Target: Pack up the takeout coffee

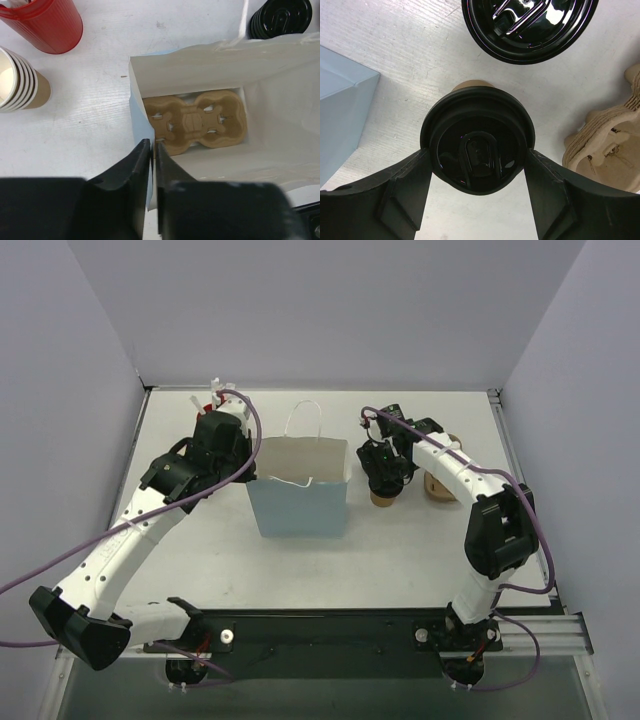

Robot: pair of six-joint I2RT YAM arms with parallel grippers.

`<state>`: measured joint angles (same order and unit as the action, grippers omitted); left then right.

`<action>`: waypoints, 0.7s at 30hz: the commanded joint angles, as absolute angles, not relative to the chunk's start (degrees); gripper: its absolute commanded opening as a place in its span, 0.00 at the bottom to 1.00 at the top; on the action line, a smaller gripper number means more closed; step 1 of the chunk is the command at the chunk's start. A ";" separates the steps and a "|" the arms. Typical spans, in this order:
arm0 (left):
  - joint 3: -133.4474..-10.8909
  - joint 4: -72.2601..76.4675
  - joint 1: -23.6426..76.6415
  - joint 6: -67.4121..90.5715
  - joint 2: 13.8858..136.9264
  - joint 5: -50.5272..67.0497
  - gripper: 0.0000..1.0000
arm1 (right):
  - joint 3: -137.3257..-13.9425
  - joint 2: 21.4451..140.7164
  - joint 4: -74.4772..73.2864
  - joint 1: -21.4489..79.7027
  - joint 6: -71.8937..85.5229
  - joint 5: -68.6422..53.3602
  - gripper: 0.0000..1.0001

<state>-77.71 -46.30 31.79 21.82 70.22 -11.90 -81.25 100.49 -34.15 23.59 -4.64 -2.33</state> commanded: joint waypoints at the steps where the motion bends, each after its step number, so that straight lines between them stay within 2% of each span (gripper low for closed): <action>1: -80.59 -46.67 31.99 22.15 69.43 -13.62 0.28 | -79.28 100.28 -35.42 23.29 -4.92 -0.88 0.64; 3: -81.64 -47.45 31.99 22.50 69.35 -14.58 0.39 | -79.19 100.02 -35.33 23.29 -4.92 -0.97 0.58; 7: -84.02 -49.57 31.82 23.12 69.35 -17.31 0.46 | -79.80 99.14 -35.42 23.29 -4.66 -0.70 0.52; 12: -83.59 -50.36 31.20 23.29 68.91 -19.42 0.48 | -80.94 96.42 -35.68 23.29 -3.69 1.65 0.48; 21: -81.56 -48.26 30.32 23.64 68.29 -17.14 0.48 | -85.16 89.83 -39.98 23.29 -2.37 3.69 0.47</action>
<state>-81.41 -49.71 30.85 23.35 69.63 -17.58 -81.21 95.09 -35.53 23.59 -3.25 0.84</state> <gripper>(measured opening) 0.475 0.688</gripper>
